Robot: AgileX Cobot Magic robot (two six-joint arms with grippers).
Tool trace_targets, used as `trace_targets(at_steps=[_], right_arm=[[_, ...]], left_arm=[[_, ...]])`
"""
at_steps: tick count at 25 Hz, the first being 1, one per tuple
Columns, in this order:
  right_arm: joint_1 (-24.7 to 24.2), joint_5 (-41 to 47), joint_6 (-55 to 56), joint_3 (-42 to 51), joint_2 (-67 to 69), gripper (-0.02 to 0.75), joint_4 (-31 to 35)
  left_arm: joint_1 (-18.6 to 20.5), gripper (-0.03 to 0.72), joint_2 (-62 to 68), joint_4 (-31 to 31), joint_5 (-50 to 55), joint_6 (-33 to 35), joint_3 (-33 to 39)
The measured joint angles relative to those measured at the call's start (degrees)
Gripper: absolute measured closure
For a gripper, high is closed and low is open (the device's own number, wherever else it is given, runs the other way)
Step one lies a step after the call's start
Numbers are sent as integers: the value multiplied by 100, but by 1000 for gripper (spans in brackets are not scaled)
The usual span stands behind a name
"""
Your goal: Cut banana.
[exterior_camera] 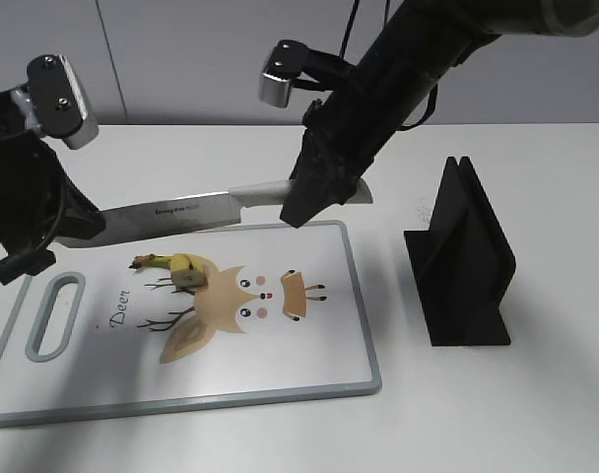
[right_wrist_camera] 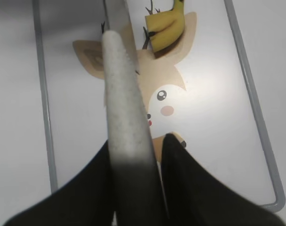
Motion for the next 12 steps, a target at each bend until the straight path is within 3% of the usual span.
trace_targets(at_steps=[12], right_arm=[[0,-74,118,-107,376,489,-10]], left_arm=[[0,650,273,11,-206,9,47]])
